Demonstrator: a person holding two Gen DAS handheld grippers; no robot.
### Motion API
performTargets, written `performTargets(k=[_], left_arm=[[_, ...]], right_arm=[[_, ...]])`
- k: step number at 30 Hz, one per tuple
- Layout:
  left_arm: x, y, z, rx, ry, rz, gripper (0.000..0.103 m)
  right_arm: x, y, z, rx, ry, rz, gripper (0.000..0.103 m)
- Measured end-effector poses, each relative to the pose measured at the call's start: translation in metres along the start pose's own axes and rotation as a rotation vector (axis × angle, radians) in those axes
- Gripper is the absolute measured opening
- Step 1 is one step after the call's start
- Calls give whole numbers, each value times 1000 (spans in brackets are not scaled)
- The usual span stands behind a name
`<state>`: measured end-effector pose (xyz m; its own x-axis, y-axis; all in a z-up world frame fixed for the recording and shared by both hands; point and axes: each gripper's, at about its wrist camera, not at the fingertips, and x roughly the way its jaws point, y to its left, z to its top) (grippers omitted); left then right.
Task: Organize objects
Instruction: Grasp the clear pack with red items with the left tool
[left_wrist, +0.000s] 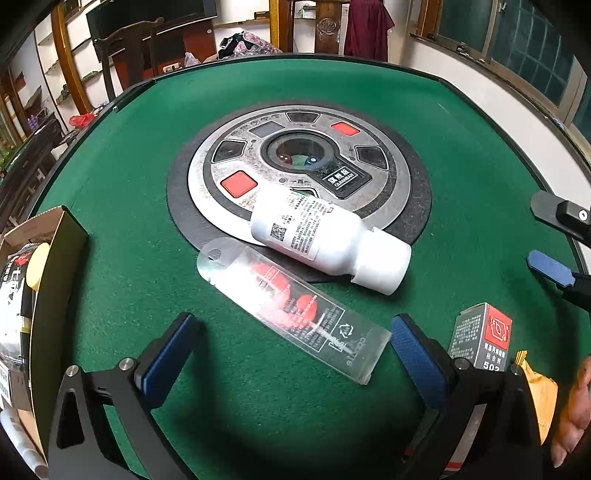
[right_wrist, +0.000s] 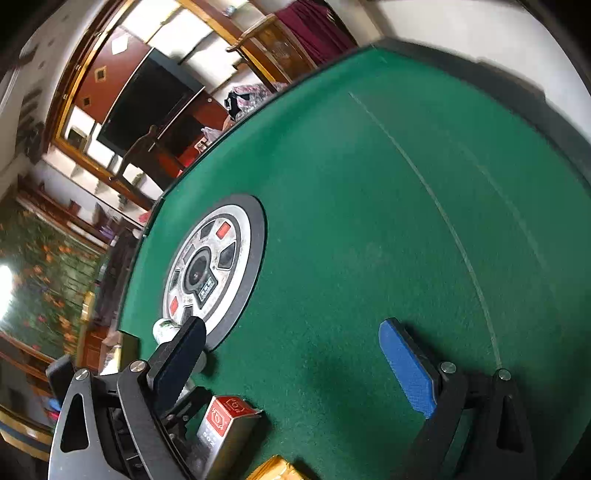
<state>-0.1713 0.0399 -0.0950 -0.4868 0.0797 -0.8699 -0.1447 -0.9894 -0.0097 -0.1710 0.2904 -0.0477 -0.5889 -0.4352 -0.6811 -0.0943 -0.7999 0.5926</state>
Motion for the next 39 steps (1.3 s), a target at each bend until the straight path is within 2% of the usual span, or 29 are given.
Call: performTargets(k=[6, 8, 10, 11, 15, 17, 19, 24, 26, 28, 30, 32, 33, 34, 35, 36, 39], left_arm=[[5, -2, 3, -31, -4, 22, 103], [5, -2, 3, -29, -9, 23, 103], [4, 0, 2, -20, -19, 21, 102], [3, 1, 1, -19, -20, 20, 98], [-4, 10, -2, -13, -23, 16, 80], [-8, 16, -3, -1, -22, 9, 64], [-12, 25, -5, 3, -21, 7, 52], [-14, 37, -8, 2, -17, 17, 55], [-11, 39, -6, -9, -14, 39, 70], [-5, 47, -3, -51, -3, 53, 93], [0, 51, 0, -75, -16, 57, 100], [2, 52, 2, -81, -47, 65, 98], [1, 50, 3, -77, -62, 59, 94], [-1, 48, 3, -59, -83, 51, 74], [-5, 44, 2, -36, -102, 38, 43], [-8, 39, 2, -12, -108, 32, 29], [-16, 33, -1, 34, -104, 18, 27]], right_arm=[[-3, -6, -1, 33, -17, 37, 103], [-4, -8, -3, 48, -44, 44, 103], [-8, -16, -5, 111, -86, 90, 103], [-10, -18, -5, 132, -97, 108, 103], [-3, -16, 2, 91, -9, 143, 103], [-3, -17, 1, 94, -6, 146, 103], [-3, -17, 1, 93, -6, 145, 103], [-3, -17, 1, 93, -10, 141, 103], [-3, -17, 2, 94, -10, 141, 103], [-2, -17, 1, 90, -9, 140, 103], [-3, -16, 2, 83, -9, 140, 103], [-2, -16, 3, 76, -9, 138, 103], [-3, -13, 3, 73, -10, 137, 103], [-2, -12, 3, 68, -9, 133, 103], [-2, -11, 4, 62, -7, 128, 103], [-2, -9, 4, 54, -4, 120, 103], [0, -1, 3, 2, 4, 75, 103]])
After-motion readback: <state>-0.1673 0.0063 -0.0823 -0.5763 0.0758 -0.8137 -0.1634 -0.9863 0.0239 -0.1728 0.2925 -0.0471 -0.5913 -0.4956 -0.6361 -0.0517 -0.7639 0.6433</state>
